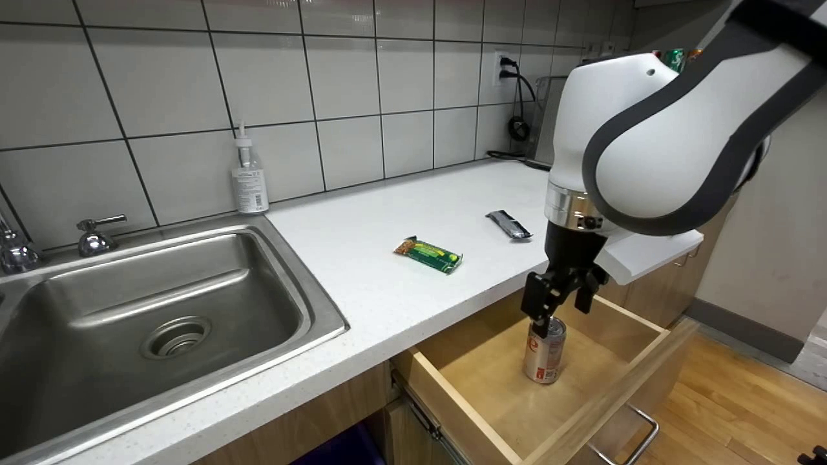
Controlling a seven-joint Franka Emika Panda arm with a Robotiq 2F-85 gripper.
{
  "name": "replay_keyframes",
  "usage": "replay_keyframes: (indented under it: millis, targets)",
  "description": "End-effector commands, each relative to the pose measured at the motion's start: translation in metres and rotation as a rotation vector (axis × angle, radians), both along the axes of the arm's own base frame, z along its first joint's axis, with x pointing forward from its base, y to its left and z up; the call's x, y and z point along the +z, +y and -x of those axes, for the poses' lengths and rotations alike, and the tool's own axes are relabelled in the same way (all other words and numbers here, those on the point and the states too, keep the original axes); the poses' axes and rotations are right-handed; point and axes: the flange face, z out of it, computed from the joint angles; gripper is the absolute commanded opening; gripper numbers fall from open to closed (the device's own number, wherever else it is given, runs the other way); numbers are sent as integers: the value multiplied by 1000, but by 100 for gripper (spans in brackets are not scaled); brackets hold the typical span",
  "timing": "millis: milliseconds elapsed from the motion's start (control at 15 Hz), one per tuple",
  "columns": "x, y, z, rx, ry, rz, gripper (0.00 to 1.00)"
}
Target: Open the drawer, then place the can inside, and then close the drawer
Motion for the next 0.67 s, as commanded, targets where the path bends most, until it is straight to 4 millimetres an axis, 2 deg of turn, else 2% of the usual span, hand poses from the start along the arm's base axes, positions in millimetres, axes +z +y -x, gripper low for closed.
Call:
replay_keyframes:
  millis: [0,600]
  targets:
    - [18,5,28,-58,16,-5,100]
    - [11,8,69,-141,58,-8,100]
